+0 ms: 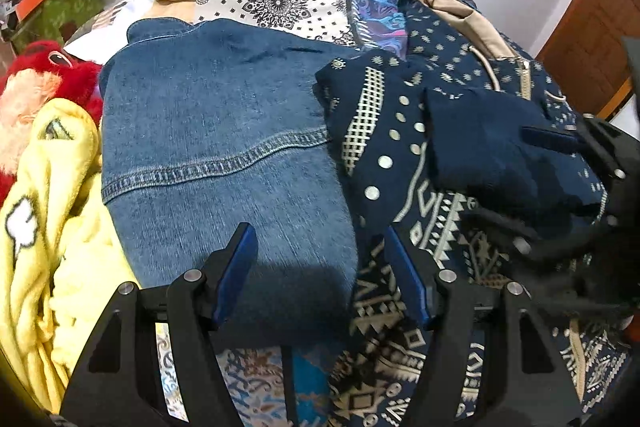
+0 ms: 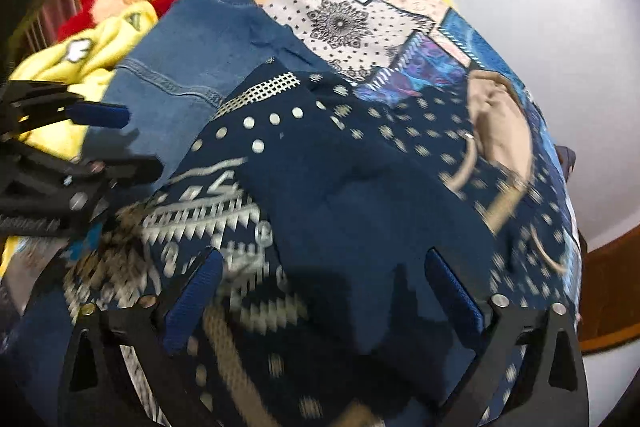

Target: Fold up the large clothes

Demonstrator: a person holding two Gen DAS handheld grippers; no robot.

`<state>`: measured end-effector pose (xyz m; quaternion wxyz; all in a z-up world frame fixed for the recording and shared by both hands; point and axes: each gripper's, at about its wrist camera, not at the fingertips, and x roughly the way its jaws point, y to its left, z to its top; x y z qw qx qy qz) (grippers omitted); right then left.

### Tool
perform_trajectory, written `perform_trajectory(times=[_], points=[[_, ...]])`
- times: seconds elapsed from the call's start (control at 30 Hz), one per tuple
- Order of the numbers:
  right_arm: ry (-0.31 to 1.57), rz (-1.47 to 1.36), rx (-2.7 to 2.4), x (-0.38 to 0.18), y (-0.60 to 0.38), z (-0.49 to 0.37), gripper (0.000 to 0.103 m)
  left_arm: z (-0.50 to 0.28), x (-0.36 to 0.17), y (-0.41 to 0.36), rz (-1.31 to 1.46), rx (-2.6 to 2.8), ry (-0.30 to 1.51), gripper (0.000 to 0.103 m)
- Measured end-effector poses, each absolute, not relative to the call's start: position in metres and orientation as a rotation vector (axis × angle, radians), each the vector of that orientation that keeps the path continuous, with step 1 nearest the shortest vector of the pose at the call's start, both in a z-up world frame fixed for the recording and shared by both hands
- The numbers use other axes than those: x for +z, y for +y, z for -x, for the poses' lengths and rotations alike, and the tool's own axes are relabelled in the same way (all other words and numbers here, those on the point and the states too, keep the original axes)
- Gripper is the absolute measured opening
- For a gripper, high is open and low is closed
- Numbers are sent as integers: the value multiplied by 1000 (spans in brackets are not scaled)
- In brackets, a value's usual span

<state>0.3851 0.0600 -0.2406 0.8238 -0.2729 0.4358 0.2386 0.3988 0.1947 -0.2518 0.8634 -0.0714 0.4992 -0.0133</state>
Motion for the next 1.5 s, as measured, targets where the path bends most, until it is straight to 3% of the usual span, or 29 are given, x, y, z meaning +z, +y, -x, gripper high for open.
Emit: perform_trajectory(times=[0.03, 0.1, 0.17, 0.23, 0.27, 0.3, 0.7, 0.83, 1.0, 1.17, 1.5], points=[[939, 582, 501, -245, 64, -391, 82, -400, -253, 194, 150, -32, 1047, 66], [973, 572, 500, -254, 68, -403, 61, -405, -256, 193, 156, -42, 1050, 66], [971, 515, 517, -256, 66, -409, 49, -408, -259, 190, 169, -55, 1053, 66], [955, 473, 533, -252, 61, -407, 30, -411, -263, 186, 177, -71, 1062, 66], [941, 473, 518, -249, 58, -406, 16, -413, -266, 181, 165, -70, 1067, 66], [934, 476, 505, -247, 54, -405, 13, -413, -268, 178, 147, -61, 1068, 66], [831, 246, 387, -159, -76, -394, 11, -416, -274, 159, 30, 49, 1085, 67], [827, 171, 316, -142, -130, -391, 11, -416, -245, 150, 69, 60, 1055, 67], [876, 123, 249, -154, -185, -392, 11, -413, -213, 104, 84, -72, 978, 67], [944, 56, 199, -182, -222, -392, 11, -431, -252, 74, 6, -53, 1097, 69], [991, 9, 136, -210, -280, -386, 11, -435, -270, 89, 82, -22, 1094, 83]])
